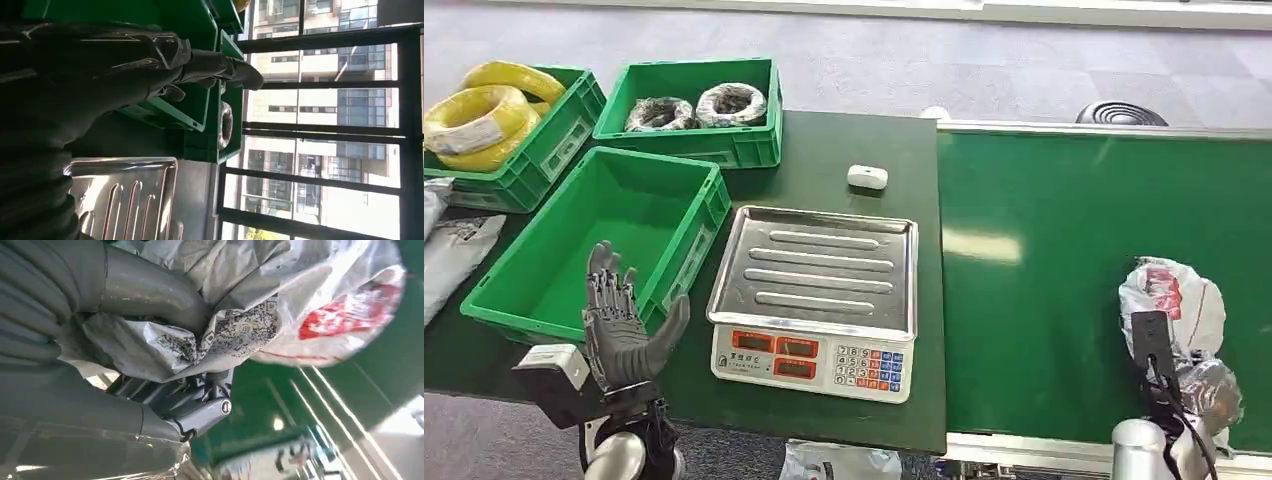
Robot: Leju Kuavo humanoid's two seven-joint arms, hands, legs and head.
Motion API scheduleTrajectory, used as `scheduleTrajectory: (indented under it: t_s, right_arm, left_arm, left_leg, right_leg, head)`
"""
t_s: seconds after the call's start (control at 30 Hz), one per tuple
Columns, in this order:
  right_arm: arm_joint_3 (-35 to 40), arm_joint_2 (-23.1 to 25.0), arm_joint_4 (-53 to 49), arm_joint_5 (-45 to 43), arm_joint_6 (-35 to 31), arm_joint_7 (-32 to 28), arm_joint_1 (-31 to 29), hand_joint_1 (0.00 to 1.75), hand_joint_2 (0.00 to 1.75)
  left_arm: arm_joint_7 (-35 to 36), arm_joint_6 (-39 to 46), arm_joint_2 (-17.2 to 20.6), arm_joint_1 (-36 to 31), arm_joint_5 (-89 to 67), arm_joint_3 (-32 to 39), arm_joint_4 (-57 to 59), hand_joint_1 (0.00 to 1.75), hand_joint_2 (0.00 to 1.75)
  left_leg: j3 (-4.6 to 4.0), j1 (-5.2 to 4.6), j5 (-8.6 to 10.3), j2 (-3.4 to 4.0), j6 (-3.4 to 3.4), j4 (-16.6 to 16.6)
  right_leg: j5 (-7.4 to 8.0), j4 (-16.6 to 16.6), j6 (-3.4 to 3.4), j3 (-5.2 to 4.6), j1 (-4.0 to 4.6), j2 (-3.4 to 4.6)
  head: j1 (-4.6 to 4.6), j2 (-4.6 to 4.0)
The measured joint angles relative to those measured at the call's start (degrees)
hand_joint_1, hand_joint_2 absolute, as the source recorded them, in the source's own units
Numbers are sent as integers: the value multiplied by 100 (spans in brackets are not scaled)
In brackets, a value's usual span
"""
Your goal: Moved the parcel from conveyor to table for the left to box.
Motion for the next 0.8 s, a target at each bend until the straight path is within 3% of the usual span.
scheduleTrajectory:
  t_s: [0.2, 0.37, 0.53, 0.8]
  right_arm:
    - [182, 289, -1214, 9, -752, -496, 217, 175, 175]
    - [623, 570, -2525, 319, -946, -391, 370, 175, 175]
    - [1123, 677, -3402, 622, -1545, -558, 471, 175, 175]
    - [1911, 649, -3757, 905, -1567, -352, 327, 175, 175]
  left_arm:
    - [-24, 61, -37, 22, -35, 17, 0, 0, 175]
    - [-103, 83, -44, 66, -33, 4, 2, 0, 175]
    - [-129, 129, -44, 74, -22, -22, 26, 0, 175]
    - [-142, 181, -79, 45, -15, -53, 142, 0, 175]
  left_leg:
    - [-2, 0, 0, 1, 0, 0]
    - [-1, 0, 0, 5, 0, -1]
    - [-1, -1, 1, 12, 1, -1]
    - [4, 0, 1, 10, 1, 0]
  right_leg:
    - [0, 0, 0, -1, 0, 0]
    - [0, 0, 0, -3, 1, 3]
    - [0, 1, 0, -3, 0, 9]
    - [1, 0, 0, 0, 0, 8]
  head:
    - [-2, 0]
    - [0, 0]
    - [-2, 0]
    - [-2, 0]
